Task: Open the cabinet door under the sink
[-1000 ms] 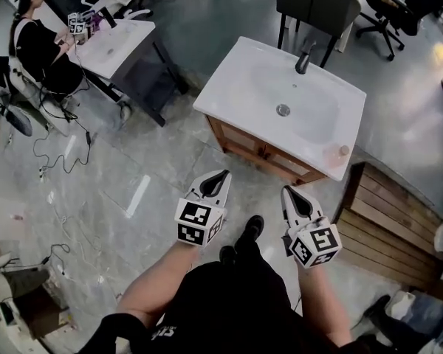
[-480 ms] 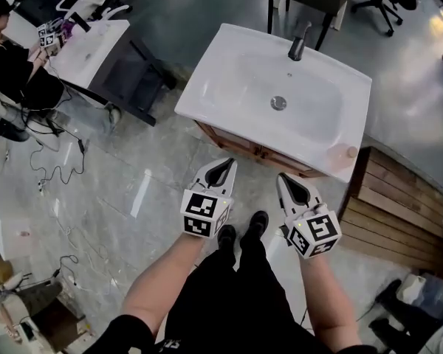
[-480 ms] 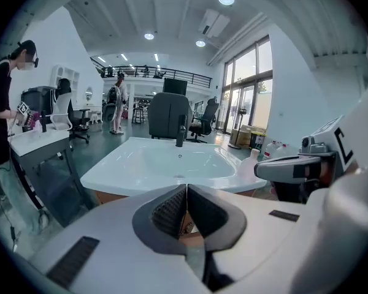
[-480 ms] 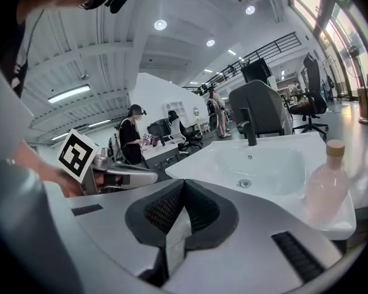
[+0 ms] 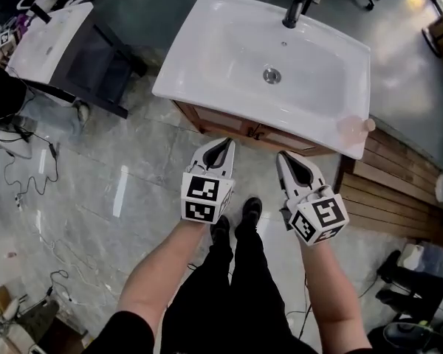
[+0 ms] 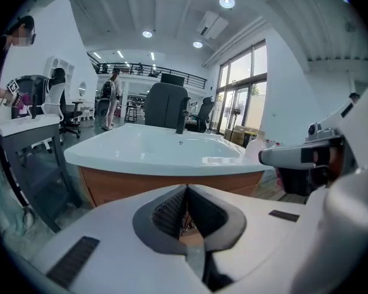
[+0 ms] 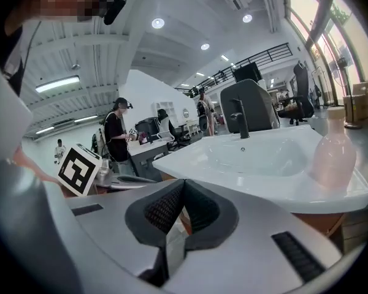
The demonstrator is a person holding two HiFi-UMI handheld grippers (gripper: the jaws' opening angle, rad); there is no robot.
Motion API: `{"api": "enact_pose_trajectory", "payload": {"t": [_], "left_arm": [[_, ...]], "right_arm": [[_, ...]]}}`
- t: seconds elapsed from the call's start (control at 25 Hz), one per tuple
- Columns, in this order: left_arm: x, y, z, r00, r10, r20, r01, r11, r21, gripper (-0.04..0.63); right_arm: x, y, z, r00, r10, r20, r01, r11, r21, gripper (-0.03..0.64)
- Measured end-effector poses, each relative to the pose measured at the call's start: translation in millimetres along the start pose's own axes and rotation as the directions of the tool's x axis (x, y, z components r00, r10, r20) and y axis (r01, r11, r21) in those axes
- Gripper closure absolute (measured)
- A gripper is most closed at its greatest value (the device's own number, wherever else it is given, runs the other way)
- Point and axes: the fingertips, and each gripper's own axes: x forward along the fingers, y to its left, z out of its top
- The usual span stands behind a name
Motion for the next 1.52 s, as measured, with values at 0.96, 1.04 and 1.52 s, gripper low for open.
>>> {"api": "enact_pose_trajectory", "payload": {"t": [0.96,1.04,1.52], "left_arm": [[155.0,5.0,-149.8,0.980,-0.185,-0.077,0.188,0.982,0.027,0.436],[166.1,6.9,-159.0,0.977,-0.189,-0.098,0.194,0.980,0.039,0.433],[203.3,-0.3,-192.3,0.966,-0.156,-0.208,0.174,0.982,0.071,0.474]], "right_arm": [[54.5,-75.3,-174.8,0.995,-0.098,0.013,0.097,0.992,0.085,0.603],[52.5,-79.7,-183.5,0.994,-0.109,0.007,0.108,0.990,0.095,0.603],[47.2,-81.4,-198.3,0.993,-0.119,0.002,0.118,0.986,0.120,0.603]]}}
